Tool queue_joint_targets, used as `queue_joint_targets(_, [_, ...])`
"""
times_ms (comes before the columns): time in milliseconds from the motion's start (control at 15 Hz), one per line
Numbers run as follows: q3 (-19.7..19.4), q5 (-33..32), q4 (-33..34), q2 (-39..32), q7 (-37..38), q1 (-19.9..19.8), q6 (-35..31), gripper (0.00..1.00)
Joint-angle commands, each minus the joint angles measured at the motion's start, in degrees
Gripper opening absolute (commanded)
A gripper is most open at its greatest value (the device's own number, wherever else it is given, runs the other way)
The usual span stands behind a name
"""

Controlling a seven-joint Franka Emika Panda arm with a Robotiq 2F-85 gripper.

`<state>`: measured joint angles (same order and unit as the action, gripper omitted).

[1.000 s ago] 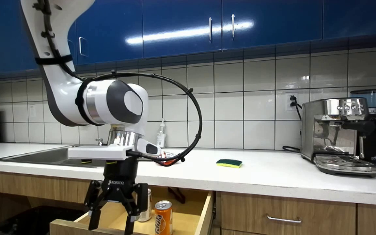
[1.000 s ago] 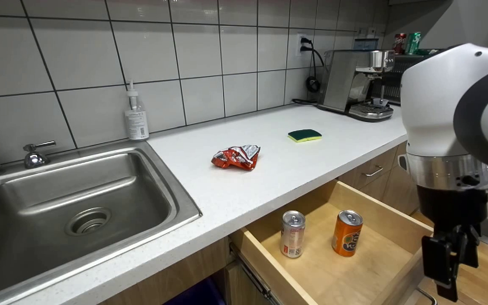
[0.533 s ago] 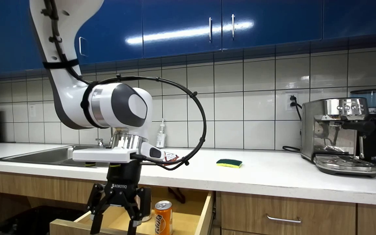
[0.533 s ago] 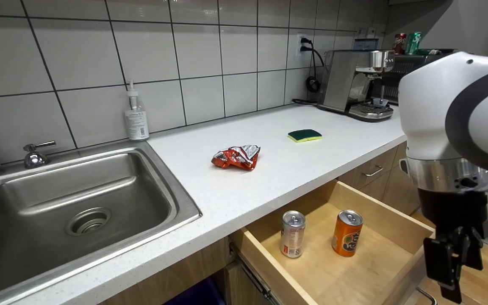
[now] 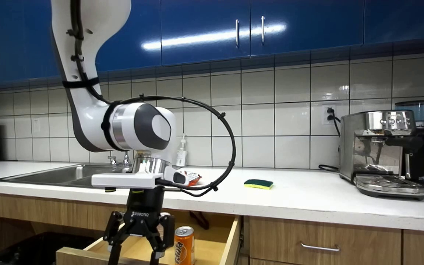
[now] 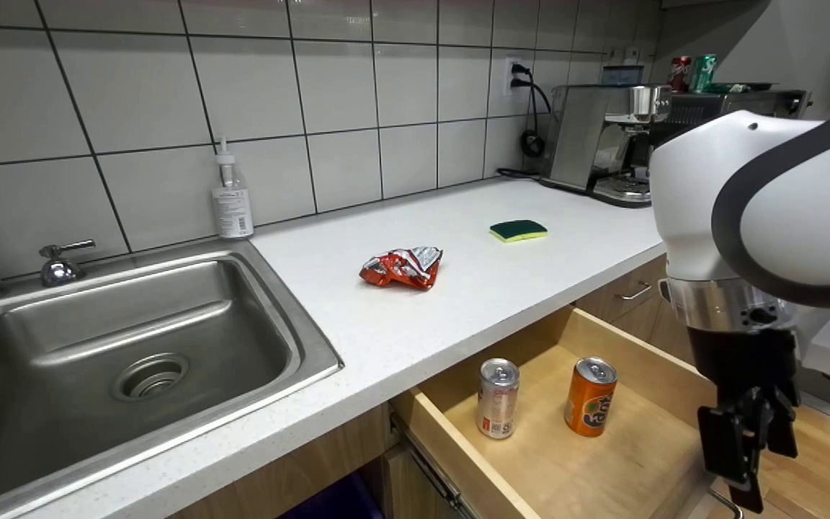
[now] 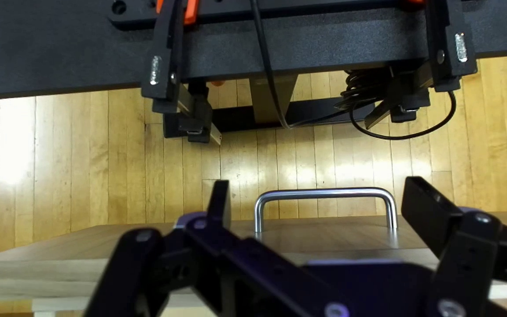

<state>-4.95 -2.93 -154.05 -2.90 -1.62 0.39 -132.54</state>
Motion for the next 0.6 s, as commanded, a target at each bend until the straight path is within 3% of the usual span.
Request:
queue_joint_targets(0, [1.13, 1.86, 3.12, -3.4, -2.62, -1.19, 1.77, 1.0])
queue_joint_targets(533, [1.21, 0.92, 6.15, -8.28, -1.67, -1.1, -1.99, 1.0])
